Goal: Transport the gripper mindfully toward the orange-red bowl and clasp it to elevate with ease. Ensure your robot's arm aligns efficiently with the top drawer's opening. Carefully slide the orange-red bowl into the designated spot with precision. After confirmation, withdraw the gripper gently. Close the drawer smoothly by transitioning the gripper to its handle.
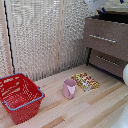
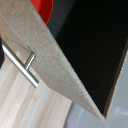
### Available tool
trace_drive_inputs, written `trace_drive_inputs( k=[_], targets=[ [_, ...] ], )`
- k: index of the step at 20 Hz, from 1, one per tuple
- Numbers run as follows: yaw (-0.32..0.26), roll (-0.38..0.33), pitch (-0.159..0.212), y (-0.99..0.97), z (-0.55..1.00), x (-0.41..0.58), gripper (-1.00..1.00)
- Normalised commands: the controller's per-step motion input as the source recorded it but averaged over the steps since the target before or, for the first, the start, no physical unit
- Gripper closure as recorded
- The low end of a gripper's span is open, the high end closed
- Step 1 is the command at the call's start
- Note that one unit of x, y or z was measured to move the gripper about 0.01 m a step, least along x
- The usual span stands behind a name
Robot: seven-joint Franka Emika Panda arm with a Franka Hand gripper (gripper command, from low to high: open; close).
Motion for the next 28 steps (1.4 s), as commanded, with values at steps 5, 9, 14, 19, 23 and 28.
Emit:
trace_drive_inputs(
  k=[5, 9, 14, 19, 23, 28],
  targets=[
    [0.199, -0.279, 0.182, 0.06, -0.35, 0.000, -1.00],
    [0.208, -0.264, 0.178, 0.06, -0.40, 0.000, -1.00],
    [0.205, -0.261, 0.183, 0.08, -0.41, 0.000, -1.00],
    [0.213, -0.271, 0.160, 0.04, -0.41, 0.000, -1.00],
    [0.207, -0.325, 0.120, 0.00, -0.32, 0.000, -1.00],
    [0.210, -0.335, 0.100, -0.01, -0.27, 0.000, -1.00]
  ],
)
